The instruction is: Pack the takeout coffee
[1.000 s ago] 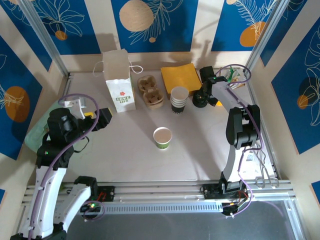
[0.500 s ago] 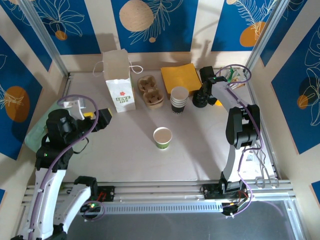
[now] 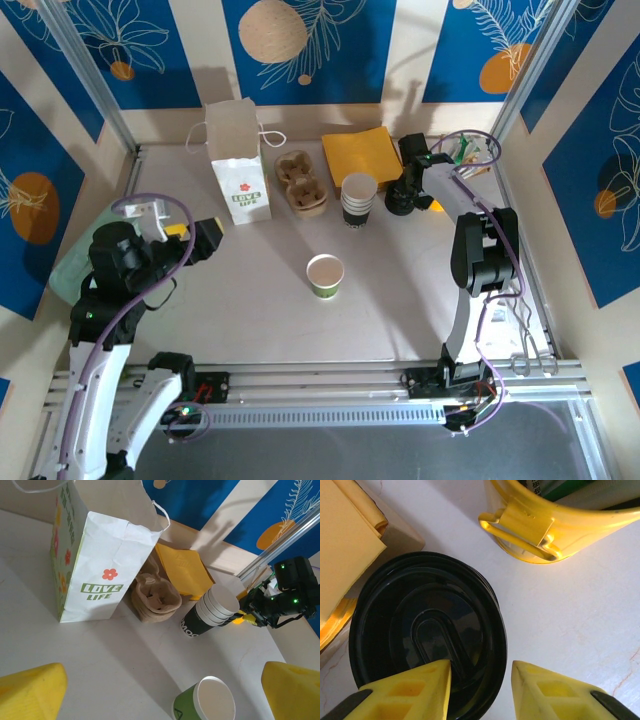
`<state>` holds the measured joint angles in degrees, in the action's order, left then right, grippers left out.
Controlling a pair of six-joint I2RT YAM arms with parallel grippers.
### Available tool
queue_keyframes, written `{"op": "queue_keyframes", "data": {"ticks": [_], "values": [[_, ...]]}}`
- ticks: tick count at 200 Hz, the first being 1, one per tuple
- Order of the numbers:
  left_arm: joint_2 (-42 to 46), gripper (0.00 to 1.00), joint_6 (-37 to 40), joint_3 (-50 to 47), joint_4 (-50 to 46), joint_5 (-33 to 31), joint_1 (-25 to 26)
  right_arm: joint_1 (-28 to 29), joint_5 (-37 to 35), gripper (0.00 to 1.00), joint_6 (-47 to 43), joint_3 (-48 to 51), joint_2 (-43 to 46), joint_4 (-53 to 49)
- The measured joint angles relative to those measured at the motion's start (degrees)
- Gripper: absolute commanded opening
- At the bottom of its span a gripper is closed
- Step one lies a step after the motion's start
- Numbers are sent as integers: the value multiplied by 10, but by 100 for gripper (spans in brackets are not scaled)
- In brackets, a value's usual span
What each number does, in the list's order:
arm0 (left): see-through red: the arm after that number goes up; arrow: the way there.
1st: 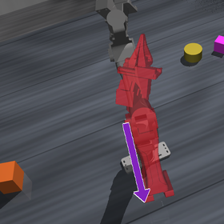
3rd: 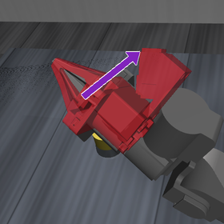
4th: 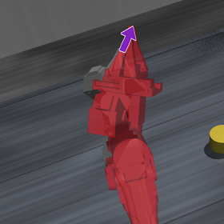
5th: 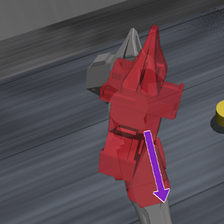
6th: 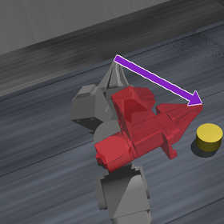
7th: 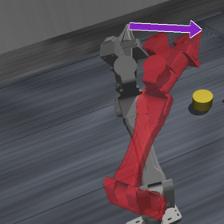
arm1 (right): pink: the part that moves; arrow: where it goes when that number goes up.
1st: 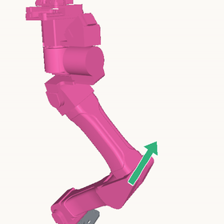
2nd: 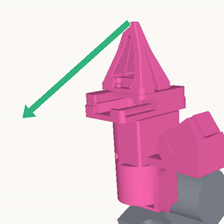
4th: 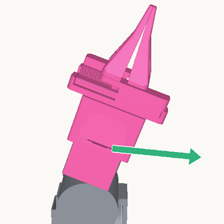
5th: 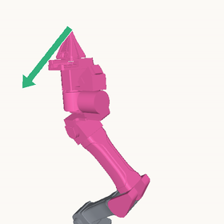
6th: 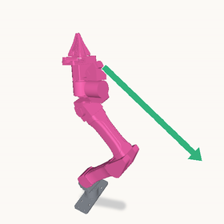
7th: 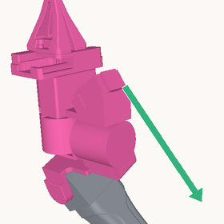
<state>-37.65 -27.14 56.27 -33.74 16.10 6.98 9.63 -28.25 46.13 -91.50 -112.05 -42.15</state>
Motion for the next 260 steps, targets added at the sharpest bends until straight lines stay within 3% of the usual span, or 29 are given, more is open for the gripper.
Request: {"op": "queue_keyframes", "data": {"ticks": [99,145,260], "values": [[1,99,0,-5,3,4,0,-5,10,37,0,-1,-17,1],[2,99,0,-5,3,5,0,-5,17,21,1,-11,-18,2],[5,99,0,-5,3,9,0,-8,39,11,-14,-11,-12,5]]}}
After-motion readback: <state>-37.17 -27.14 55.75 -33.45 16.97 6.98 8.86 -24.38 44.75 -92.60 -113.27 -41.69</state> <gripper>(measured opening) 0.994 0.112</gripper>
